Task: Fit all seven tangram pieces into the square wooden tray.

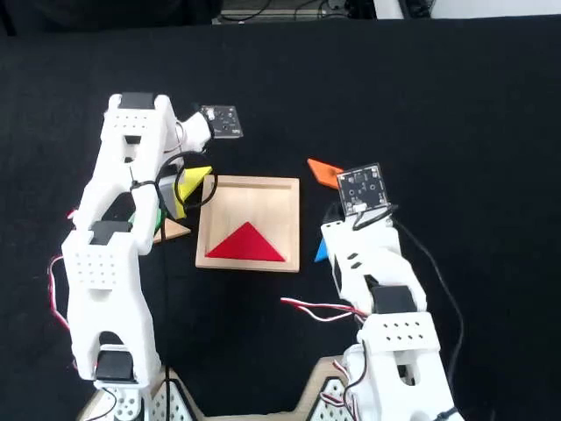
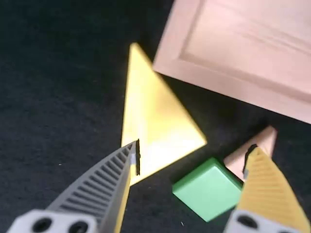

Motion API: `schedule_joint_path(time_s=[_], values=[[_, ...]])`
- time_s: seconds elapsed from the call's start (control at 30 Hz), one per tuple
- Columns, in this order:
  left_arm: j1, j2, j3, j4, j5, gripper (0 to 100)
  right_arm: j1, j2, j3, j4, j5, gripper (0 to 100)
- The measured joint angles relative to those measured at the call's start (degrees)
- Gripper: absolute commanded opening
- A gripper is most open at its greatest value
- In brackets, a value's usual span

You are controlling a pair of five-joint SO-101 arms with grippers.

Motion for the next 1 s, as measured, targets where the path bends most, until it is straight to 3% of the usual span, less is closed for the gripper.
schedule_joint_path(time_s=[0.33,0.5,1.0], values=[[0.35,0.62,0.09,2.20,-3.60,34,0.00,0.00,0.00,0.00,0.35,1.5],[0.35,0.97,0.70,-1.23,-3.96,34,0.00,0.00,0.00,0.00,0.35,1.5],[0.44,6.24,-2.81,-1.67,-4.40,34,0.00,0.00,0.00,0.00,0.35,1.5]])
